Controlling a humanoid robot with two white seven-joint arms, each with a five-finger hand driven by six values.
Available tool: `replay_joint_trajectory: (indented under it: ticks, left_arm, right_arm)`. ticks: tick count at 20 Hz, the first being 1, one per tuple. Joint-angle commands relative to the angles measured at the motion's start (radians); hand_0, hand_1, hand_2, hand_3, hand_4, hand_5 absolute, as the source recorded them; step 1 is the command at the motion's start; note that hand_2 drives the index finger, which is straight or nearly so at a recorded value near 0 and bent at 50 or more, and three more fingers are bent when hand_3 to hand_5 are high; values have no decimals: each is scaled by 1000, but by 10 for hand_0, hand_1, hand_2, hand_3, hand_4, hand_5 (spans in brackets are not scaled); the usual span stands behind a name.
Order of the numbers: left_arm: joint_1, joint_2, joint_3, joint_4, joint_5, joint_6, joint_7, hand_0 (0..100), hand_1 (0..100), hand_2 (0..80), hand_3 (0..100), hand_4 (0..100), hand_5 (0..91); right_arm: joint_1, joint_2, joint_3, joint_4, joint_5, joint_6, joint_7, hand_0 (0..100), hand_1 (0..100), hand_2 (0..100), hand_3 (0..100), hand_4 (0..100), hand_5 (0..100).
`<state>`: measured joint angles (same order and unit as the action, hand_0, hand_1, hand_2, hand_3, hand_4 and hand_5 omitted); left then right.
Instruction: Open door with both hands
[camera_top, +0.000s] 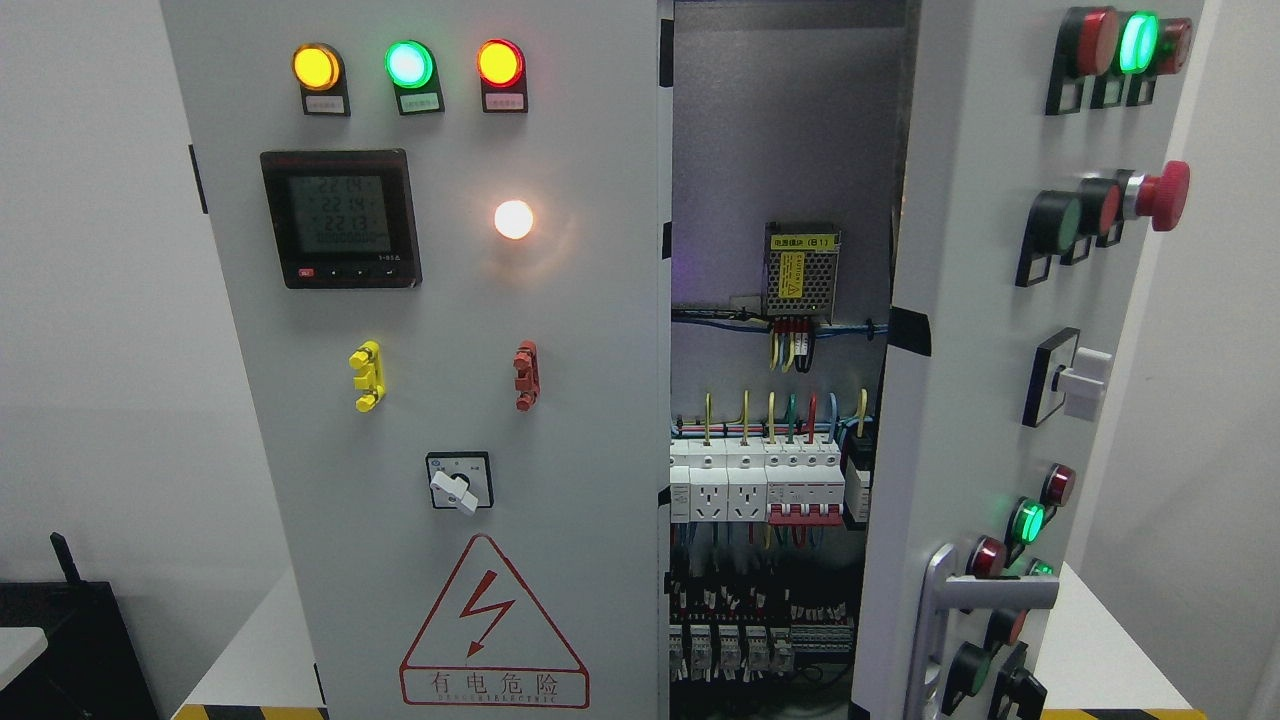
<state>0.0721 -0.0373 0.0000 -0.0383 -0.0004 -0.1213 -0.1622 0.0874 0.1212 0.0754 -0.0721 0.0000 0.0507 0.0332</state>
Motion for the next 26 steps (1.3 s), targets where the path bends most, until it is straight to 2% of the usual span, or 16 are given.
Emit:
replay_joint_trajectory:
  ticks: [1, 15, 18, 19, 21, 22, 24, 26]
  left_arm:
    - [0, 0, 31, 0, -33, 0, 0, 0, 0, 0, 0, 0, 0]
    - [2, -3, 32, 2, -32, 0, -2, 0, 0, 0, 0, 0, 0]
    - [18, 4, 29, -59, -6, 0, -2, 0, 0, 0, 0, 0, 0]
    - [49, 14, 31, -163, 11, 2, -2, 0, 0, 0, 0, 0, 0]
    - [220, 78, 31, -503, 81, 3, -19, 0, 0, 0, 0, 0, 0]
    - [301, 138, 32, -694, 130, 9, -43, 0, 0, 0, 0, 0, 0]
    - [449, 201, 32, -1025, 254, 15, -60, 0, 0, 0, 0, 0, 0]
    - [555, 285, 98, -1301, 366, 44, -63, 0, 0, 0, 0, 0, 0]
  right_arm:
    - [0, 0, 1, 0, 5, 0, 1, 379, 0, 0, 0, 0, 0]
    - [0, 0, 0, 0, 5, 0, 1, 379, 0, 0, 0, 0, 0]
    - [0, 0, 0, 0, 5, 0, 1, 380, 0, 0, 0, 0, 0]
    - [0, 0, 0, 0, 6, 0, 1, 380, 0, 0, 0, 0, 0]
    - [0, 0, 1, 0, 5, 0, 1, 379, 0, 0, 0, 0, 0]
    - [0, 0, 1, 0, 6, 0, 1, 379, 0, 0, 0, 0, 0]
    - [0, 0, 0, 0, 5, 0, 1, 379, 0, 0, 0, 0, 0]
    - [0, 0, 1, 0, 6, 0, 1, 379, 0, 0, 0, 0, 0]
